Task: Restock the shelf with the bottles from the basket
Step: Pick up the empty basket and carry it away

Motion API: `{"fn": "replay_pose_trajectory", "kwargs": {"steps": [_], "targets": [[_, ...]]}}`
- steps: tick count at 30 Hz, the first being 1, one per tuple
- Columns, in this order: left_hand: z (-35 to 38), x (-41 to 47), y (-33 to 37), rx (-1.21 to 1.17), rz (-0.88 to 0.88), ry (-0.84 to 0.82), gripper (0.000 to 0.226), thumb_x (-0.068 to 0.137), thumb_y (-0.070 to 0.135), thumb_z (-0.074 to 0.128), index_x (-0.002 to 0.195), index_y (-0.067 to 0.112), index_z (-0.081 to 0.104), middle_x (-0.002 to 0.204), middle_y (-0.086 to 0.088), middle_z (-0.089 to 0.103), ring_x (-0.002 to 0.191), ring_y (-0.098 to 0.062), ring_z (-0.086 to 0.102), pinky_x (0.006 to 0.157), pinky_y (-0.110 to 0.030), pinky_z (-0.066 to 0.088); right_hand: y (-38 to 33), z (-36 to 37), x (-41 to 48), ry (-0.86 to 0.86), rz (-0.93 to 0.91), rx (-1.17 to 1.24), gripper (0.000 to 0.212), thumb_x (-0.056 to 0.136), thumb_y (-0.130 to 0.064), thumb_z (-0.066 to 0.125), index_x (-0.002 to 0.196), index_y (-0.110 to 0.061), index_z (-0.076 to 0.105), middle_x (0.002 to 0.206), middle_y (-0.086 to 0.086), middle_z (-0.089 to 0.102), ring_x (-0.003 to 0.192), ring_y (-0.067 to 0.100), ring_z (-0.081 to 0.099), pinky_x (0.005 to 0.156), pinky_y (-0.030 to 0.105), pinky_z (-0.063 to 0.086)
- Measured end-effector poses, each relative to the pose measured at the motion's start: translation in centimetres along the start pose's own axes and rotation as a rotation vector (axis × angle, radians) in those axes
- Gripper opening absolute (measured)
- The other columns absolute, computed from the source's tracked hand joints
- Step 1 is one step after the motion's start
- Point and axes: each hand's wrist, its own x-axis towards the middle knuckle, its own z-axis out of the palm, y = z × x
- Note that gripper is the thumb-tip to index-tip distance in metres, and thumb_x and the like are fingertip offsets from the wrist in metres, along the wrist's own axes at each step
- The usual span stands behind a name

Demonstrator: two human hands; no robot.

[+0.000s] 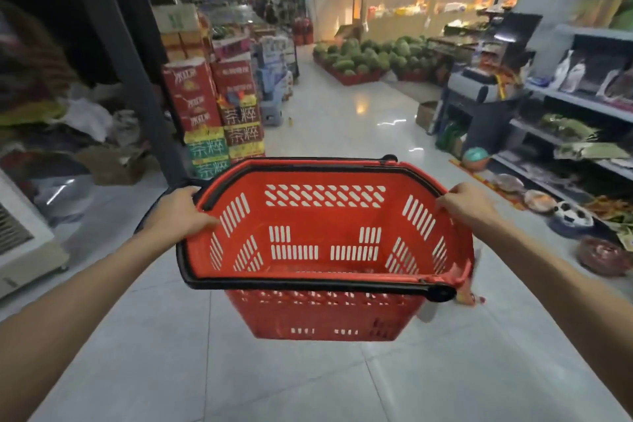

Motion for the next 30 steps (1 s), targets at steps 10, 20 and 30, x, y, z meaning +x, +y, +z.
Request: {"fn": "replay_pose_trajectory", "kwargs": {"steps": [10,20,30], "targets": [[4.3,26.5,4.7,-0.029,-0.112,-0.006,0.053,0.062,0.046,0.087,0.100,0.027,0.055,0.086,0.003,0.068,0.072,-0.020,0.071,0.072,-0.041,0.064,-8.8,6.0,26.0,0.023,-0.149,-0.258,0.013,0.092,-0.017,0.059,0.092,-0.005,0.065,0.083,0.012,0.071,0.069,0.026,0.069,0.069,0.037,0.060],[8.8,52.8,13.8,-0.062,-0.065,-0.031,0.055,0.074,0.051,0.083,0.115,0.028,0.055,0.094,0.004,0.071,0.078,-0.021,0.072,0.076,-0.041,0.062,-16.5,8.2,49.8,0.135,-0.260,-0.427,0.012,0.102,-0.026,0.049,0.105,-0.016,0.045,0.089,0.006,0.059,0.067,0.022,0.051,0.063,0.031,0.038],[13.8,79.1,30.8,0.024,0.046,-0.002,0.053,0.080,0.052,0.083,0.112,0.028,0.049,0.086,0.009,0.062,0.068,-0.012,0.063,0.064,-0.034,0.056,-17.5,7.5,79.1,0.198,-0.270,-0.376,0.021,0.101,-0.039,0.047,0.114,-0.022,0.047,0.093,0.003,0.065,0.071,0.026,0.061,0.066,0.036,0.052]]}}
